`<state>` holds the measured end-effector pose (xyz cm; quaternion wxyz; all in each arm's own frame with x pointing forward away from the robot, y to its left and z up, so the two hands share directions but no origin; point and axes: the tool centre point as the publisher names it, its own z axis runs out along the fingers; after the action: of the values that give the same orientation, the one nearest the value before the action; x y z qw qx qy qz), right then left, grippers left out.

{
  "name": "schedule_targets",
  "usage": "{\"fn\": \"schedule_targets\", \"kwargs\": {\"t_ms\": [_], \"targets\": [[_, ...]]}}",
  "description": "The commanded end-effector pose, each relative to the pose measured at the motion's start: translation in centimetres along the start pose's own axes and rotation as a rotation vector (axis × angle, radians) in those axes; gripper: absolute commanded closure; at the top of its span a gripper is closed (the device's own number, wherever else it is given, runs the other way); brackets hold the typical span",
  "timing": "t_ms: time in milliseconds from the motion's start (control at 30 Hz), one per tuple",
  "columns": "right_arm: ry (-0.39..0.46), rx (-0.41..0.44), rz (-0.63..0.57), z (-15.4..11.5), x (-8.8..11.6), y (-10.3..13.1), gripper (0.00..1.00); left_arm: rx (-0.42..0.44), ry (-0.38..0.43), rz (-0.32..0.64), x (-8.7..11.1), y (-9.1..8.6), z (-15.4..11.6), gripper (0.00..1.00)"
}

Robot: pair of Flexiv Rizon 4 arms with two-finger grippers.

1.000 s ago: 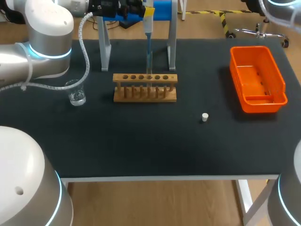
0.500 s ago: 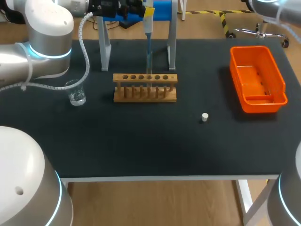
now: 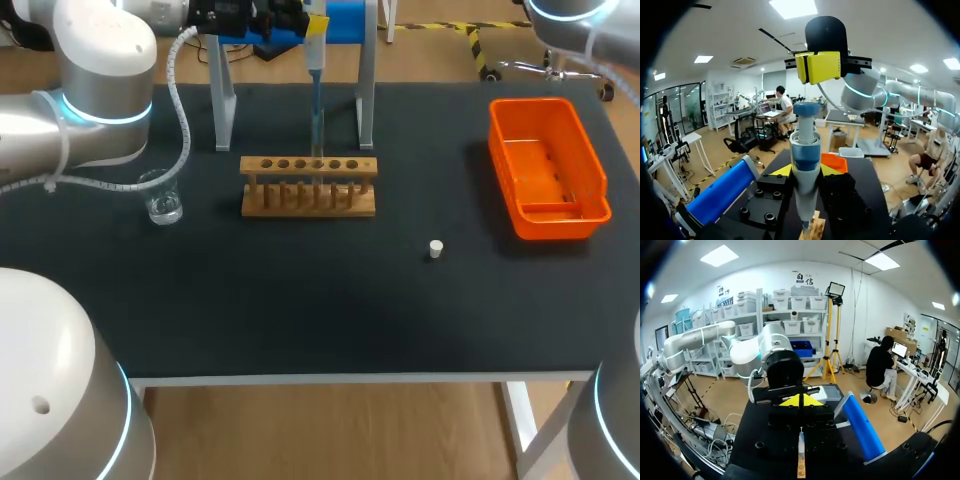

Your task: Invert the test tube, pick up the pipette, mount the tip to pipette, aspirate from beaker and dispense into the tube, eject the tip, return the pipette, and cap with the stopper.

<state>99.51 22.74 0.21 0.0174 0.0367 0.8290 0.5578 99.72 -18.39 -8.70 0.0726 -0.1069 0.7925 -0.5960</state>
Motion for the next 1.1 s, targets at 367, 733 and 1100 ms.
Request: {"fn": "schedule_targets", "kwargs": {"t_ms": [367, 733, 1100], "targets": [[0.004, 0.02, 0.01, 0.6, -0.1, -0.9, 1.0, -0.001, -0.002, 0.0, 0.0, 0.0, 0.1, 1.0], [0.008, 0.034, 0.015, 0.8, 0.2, -1.5, 1.0, -0.001, -0.002, 0.0, 0.0, 0.0, 0.1, 1.0], [0.01, 0.039, 0.02, 0.8, 0.4, -1.7, 1.0, -0.001, -0.002, 0.0, 0.0, 0.0, 0.1, 1.0]]}}
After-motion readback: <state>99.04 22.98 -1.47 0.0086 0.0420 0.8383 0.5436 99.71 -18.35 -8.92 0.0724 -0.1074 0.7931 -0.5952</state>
